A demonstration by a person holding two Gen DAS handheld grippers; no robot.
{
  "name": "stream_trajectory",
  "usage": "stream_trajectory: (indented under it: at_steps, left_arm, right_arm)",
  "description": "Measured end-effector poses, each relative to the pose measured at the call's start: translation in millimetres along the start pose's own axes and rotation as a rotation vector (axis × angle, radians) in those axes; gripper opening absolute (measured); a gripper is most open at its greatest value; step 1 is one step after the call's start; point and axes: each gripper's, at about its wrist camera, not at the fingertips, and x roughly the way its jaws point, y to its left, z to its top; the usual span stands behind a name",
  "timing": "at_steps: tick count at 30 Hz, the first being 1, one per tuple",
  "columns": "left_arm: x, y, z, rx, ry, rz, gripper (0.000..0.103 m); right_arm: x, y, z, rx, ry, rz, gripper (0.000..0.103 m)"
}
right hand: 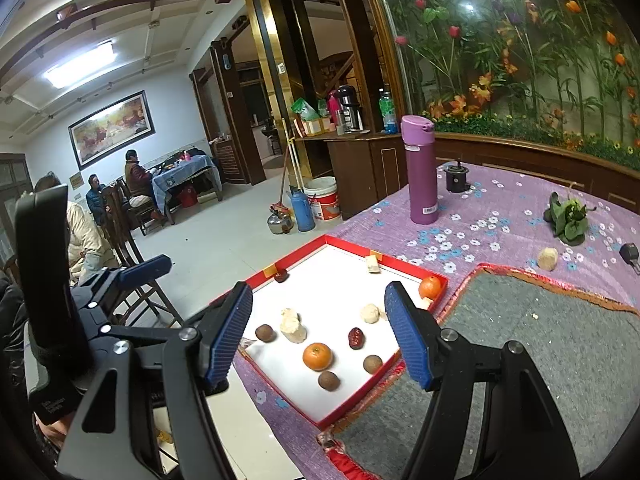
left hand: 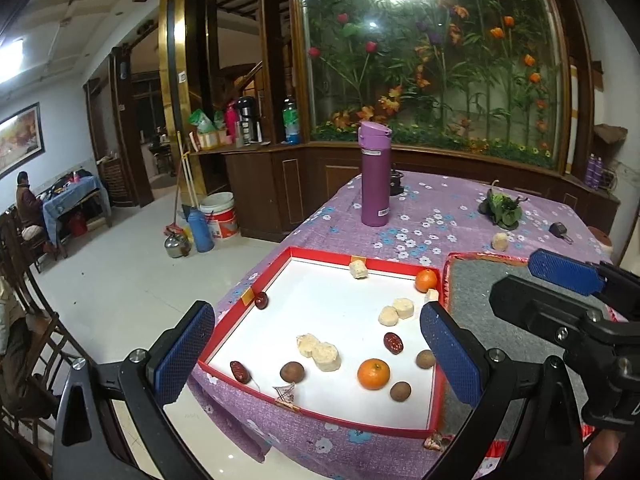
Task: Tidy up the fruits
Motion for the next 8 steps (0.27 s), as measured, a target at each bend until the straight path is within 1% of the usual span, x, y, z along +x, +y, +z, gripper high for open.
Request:
stream_trajectory:
  at_steps: [2,4,5,6,7,8]
  left_arm:
    - [-2.1,1.4,-2.5,-0.008,-0.025,-0.014,0.103]
    - [-7.0,4.6,-6.3,-0.041,-0.079,-0.042,0.103]
    - [-8.8,4.9,-8.3,-0.047,-0.104,-0.044,0.103]
    - [-7.5,3.8,-8.4,-0.046,-0.101,-0.049,0.103]
    - [-4.5,3.1,-7.3,-0.049,-0.080,-0.058,0.103]
    - [-1.6,3.2,-5.8,-0.066,-0.070,-0.054,0.103]
  right_arm:
    - [0.0,2.0,-0.3,0.000,-0.002,0.007,0.070]
    - [2.1,1.3,-0.3,0.007,0.001,0.018,0.070]
    - [2.1,-0.9,-0.4,0.020,-0.003,0.029,0.070]
    - [2.8,-3.0,-0.3,0.029,0.000,0.032,0.070]
    - [3.8,-6.1,-0.4,0.037,0.006,0.031,0.070]
    - [3.6,-9.0,-0.7,0.044,0.007,0.026,0.070]
